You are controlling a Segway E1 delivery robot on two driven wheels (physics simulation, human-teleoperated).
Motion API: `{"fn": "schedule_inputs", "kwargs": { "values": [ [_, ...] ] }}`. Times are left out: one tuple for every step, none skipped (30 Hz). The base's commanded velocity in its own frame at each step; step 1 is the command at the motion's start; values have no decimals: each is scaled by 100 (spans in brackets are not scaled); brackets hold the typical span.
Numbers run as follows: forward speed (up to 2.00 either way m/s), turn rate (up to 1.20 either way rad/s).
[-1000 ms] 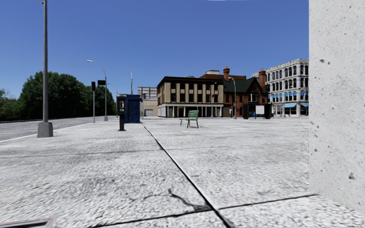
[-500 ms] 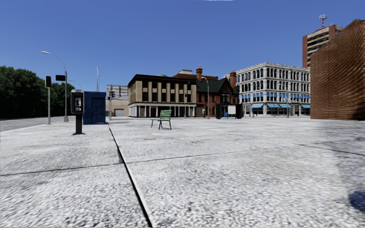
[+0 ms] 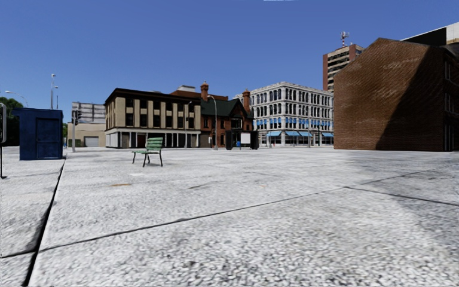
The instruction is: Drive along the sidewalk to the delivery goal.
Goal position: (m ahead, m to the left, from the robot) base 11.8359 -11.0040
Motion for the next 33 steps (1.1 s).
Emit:
{"fn": "schedule_inputs", "kwargs": {
  "values": [
    [200, -52],
    [200, -52],
    [200, -52],
    [200, -52],
    [200, -52],
    [200, -52],
    [200, -53],
    [200, -53],
    [200, -53],
    [200, -54],
    [200, -55],
    [200, -55],
    [200, -55],
    [200, -55],
    [200, -55],
    [200, -55],
    [200, -55],
    [200, -55],
    [200, -55],
    [200, -55],
    [200, -55],
    [200, -55],
    [200, -55],
    [200, -55],
    [200, -55],
    [200, -55],
    [200, -55],
    [200, -55],
    [200, -55],
    [200, -55],
    [200, -55],
    [200, -55],
    [200, -55]
  ]
}}
